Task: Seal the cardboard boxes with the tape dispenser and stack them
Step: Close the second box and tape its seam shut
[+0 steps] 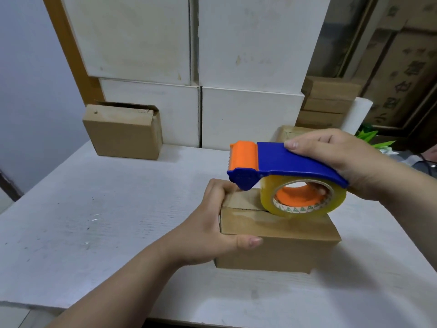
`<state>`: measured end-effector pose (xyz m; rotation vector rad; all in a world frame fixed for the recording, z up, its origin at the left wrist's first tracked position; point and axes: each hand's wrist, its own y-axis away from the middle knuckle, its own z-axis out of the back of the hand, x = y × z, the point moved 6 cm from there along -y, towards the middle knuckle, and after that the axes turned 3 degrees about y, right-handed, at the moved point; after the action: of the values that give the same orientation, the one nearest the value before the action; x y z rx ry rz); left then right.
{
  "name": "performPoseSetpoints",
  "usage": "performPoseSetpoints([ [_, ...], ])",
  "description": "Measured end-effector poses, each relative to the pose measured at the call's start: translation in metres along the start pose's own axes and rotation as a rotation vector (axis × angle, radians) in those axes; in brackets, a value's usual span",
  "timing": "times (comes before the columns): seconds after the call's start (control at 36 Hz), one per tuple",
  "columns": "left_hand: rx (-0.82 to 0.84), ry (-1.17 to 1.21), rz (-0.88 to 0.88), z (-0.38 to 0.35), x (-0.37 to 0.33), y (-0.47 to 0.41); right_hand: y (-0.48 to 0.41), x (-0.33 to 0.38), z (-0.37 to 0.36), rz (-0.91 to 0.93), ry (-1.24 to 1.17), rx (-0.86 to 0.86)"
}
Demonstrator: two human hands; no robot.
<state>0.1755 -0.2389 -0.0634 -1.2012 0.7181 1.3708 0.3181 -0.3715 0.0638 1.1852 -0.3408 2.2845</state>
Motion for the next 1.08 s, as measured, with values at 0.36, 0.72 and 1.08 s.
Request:
performPoseSetpoints([
  [0.36,0.026,-0.07,-0.004,0.002,0.005,0.001,-0.001,0.003,0.022,-0.03,0.251,0.17],
  [0.72,0.068,-0.144,0.008,0.004,0.005,0.001,-0.002,0.002,0.029,-0.019,0.367,0.322],
  [1.08,0.105,-0.225,0.045,0.026,0.006,0.008,0.028,-0.046,0.056,-0.173,0.364,0.29],
])
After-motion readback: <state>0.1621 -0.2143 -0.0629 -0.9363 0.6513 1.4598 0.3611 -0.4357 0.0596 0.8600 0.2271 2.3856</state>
